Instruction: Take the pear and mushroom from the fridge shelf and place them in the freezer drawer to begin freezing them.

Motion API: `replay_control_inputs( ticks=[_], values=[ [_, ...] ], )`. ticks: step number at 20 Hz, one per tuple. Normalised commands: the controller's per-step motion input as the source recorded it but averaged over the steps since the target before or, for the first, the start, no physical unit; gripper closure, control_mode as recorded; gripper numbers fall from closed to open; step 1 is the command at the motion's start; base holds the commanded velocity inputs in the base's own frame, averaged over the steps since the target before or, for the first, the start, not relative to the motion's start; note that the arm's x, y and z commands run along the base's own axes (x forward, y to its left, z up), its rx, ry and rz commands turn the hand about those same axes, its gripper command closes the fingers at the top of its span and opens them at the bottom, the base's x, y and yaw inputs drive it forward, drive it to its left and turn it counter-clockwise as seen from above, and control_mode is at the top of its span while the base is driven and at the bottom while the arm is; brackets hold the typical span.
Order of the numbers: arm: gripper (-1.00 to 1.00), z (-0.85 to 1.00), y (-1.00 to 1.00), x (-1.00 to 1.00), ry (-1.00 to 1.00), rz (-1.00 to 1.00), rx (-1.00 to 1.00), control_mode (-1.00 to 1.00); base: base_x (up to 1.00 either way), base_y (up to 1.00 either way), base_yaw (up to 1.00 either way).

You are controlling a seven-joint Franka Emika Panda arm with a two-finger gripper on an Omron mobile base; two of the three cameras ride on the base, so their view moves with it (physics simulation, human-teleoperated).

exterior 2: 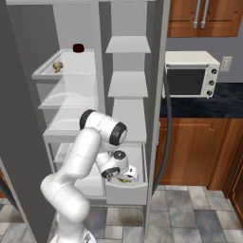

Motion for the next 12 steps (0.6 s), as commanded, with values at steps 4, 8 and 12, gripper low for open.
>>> replay_control_inputs(
  ticks=[4,8,12],
  values=[
    [-1.0,0.05,0.0,0.0,0.0,-0.01,0.01,-1.0,0.0,0.0,0.0],
    [-1.0,0.55,0.02,0.0,0.0,-0.07,0.01,-1.0,0.0,0.0,0.0],
    [-1.0,0.99,0.21,0.0,-0.04,-0.09,0.0,-1.0,0.0,0.0,0.0]
  ],
)
